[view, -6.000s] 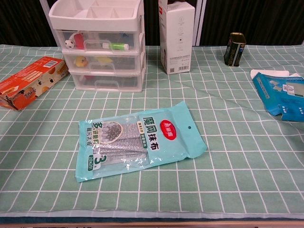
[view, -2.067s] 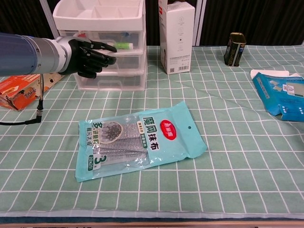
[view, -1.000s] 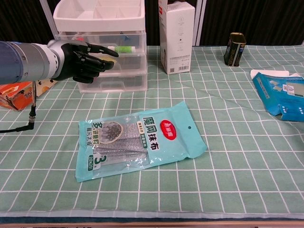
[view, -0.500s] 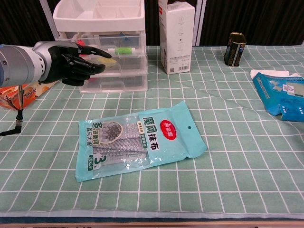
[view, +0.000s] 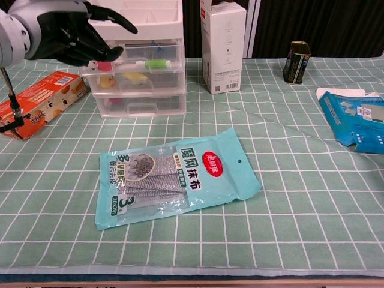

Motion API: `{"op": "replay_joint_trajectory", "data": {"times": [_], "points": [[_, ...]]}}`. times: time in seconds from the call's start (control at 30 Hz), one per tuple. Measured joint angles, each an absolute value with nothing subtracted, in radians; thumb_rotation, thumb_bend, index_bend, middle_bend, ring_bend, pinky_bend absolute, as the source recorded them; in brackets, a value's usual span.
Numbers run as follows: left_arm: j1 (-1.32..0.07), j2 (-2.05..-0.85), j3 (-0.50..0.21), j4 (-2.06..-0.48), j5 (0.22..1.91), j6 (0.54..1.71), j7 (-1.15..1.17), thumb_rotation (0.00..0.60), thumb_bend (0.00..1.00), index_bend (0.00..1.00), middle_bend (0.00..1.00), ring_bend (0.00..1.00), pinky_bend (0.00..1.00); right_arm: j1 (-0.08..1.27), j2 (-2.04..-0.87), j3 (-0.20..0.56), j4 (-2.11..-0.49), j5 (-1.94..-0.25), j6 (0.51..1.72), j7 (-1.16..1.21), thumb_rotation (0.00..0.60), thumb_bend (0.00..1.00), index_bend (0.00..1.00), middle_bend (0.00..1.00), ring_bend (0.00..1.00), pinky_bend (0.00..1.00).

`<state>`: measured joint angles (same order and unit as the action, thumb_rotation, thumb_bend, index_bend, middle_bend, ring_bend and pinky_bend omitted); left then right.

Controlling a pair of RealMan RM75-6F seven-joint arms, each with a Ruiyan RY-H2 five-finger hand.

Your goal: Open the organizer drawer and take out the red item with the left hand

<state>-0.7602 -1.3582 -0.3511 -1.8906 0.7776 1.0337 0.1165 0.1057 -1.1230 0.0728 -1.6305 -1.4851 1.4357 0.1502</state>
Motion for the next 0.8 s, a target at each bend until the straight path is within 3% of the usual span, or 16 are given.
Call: {"op": "replay_joint_trajectory", "data": {"times": [0.37,0.8], "points": [[-0.896,-1.318,-0.374,-1.882,0.485,1.096,0.43,0.6,0.47,0.24,1.0,0.96,1.0,0.107,-1.122,0.073,-1.631,-1.483,1.432,0.151,0.6,0.0,0.0,0.0,0.0,0.21],[-0.989,-1.325,-0.353,-1.816,0.27,1.088,0.547,0.6,0.47,0.25,1.0,0.97,1.0,0.107,-1.121,0.073,-1.634,-1.48,1.43,0.152,0.6,0.0,0.0,0.0,0.0,0.22]]}}
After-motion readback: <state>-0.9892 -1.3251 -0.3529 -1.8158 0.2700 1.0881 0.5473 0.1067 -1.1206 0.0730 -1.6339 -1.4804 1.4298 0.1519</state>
